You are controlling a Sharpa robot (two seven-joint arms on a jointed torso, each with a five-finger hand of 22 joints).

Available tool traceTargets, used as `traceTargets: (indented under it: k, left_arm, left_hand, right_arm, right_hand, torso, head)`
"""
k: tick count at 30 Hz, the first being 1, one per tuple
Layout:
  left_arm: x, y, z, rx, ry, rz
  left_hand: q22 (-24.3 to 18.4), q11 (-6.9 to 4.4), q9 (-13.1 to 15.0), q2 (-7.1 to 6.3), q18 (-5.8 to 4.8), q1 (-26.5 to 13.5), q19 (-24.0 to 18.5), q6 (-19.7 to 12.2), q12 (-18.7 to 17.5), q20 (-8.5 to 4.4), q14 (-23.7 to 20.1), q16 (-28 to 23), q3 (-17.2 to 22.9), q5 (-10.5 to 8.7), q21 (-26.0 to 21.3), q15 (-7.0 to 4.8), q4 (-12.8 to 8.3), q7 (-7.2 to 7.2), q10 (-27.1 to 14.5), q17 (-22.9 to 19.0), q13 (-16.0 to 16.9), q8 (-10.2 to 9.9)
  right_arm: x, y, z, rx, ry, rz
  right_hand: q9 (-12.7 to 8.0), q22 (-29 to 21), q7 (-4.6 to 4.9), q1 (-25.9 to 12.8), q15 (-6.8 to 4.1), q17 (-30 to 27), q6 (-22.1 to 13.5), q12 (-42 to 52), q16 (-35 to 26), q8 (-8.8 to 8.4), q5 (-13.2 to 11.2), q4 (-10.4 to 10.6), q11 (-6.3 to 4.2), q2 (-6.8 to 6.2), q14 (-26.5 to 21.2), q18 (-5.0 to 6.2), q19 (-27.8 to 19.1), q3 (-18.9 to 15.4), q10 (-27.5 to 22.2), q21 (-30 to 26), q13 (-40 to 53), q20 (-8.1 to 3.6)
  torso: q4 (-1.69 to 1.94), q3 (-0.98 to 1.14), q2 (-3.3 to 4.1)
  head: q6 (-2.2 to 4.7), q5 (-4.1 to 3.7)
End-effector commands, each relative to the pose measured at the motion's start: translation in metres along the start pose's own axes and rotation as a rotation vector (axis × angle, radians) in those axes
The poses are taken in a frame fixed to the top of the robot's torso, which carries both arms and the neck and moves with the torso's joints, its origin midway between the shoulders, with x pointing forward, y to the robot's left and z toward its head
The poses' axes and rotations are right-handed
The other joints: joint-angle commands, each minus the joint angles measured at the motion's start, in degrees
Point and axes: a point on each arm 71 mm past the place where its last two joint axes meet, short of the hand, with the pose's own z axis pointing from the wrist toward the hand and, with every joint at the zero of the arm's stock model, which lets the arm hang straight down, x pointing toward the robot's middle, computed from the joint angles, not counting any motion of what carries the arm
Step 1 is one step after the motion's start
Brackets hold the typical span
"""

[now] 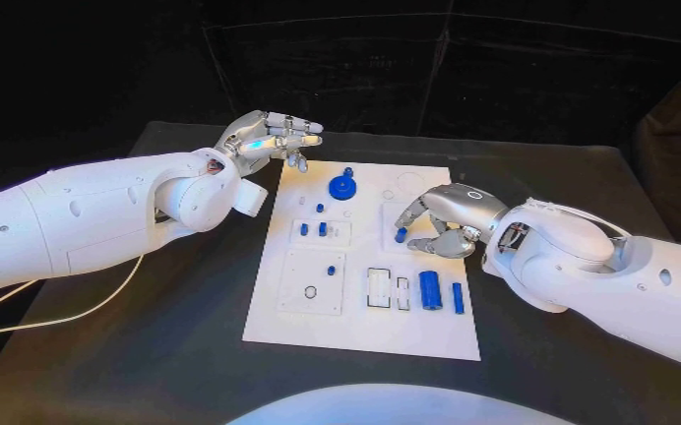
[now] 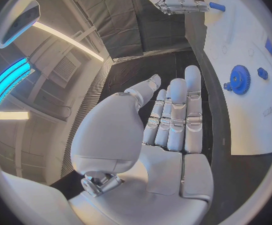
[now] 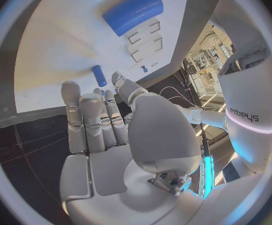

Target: Assemble the parts on the task board

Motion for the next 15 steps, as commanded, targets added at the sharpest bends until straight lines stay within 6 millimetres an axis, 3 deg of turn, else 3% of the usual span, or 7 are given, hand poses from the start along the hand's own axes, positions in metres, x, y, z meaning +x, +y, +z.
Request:
traceTargets:
  k: [1,9,15]
  left_arm:
    - [0.001,-0.001,0.001,0.005,0.012,-0.009]
    - [0.001,-0.001,0.0,0.004,0.011,-0.009]
    - [0.001,-0.001,-0.001,0.004,0.012,-0.009]
  left_hand:
    - [-0.05,0.07,-0.06,0.2,0.77,0.06,-0.37,-0.19,0.23,0.15,-0.34,-0.23,-0.28,-0.04,-0.15,0.12,-0.08,0.23,-0.33,-0.06,-0.1,-0.13]
    - [-0.05,0.07,-0.06,0.2,0.77,0.06,-0.37,-0.19,0.23,0.15,-0.34,-0.23,-0.28,-0.04,-0.15,0.12,-0.08,0.23,-0.33,-0.06,-0.1,-0.13]
    - [-0.05,0.07,-0.06,0.2,0.77,0.06,-0.37,-0.19,0.23,0.15,-0.34,-0.23,-0.28,-0.04,-0.15,0.12,-0.08,0.23,-0.33,-0.06,-0.1,-0.13]
  right_arm:
    - [0.003,-0.002,0.004,0.023,0.051,-0.05]
    - [0.005,-0.003,0.011,0.028,0.059,-0.065]
    - [0.006,-0.002,0.015,0.026,0.05,-0.068]
  right_hand:
    - [0.08,0.08,-0.43,0.67,-0.54,-0.16,0.01,0.41,-0.25,0.11,0.28,0.11,-0.16,0.18,-0.07,0.73,0.16,-0.33,0.33,-0.2,0.06,-0.42]
    - [0.14,0.78,-0.6,1.6,-0.81,-0.45,0.68,1.5,-0.4,0.19,0.23,0.37,-0.45,1.82,0.02,0.58,1.0,0.42,2.08,0.09,0.02,-0.7]
    - [0.16,0.95,-0.63,1.71,-0.86,-0.55,0.92,1.51,-0.45,0.2,0.19,0.56,-0.47,2.44,0.04,0.53,1.23,0.93,2.26,0.17,-0.07,-0.77]
  torso:
    - [0.13,-0.06,-0.04]
    - [-0.07,0.03,0.03]
    - [-0.01,-0.05,-0.01]
  head:
    - [-0.09,-0.04]
    - [-0.41,0.23]
    - [-0.55,0.17]
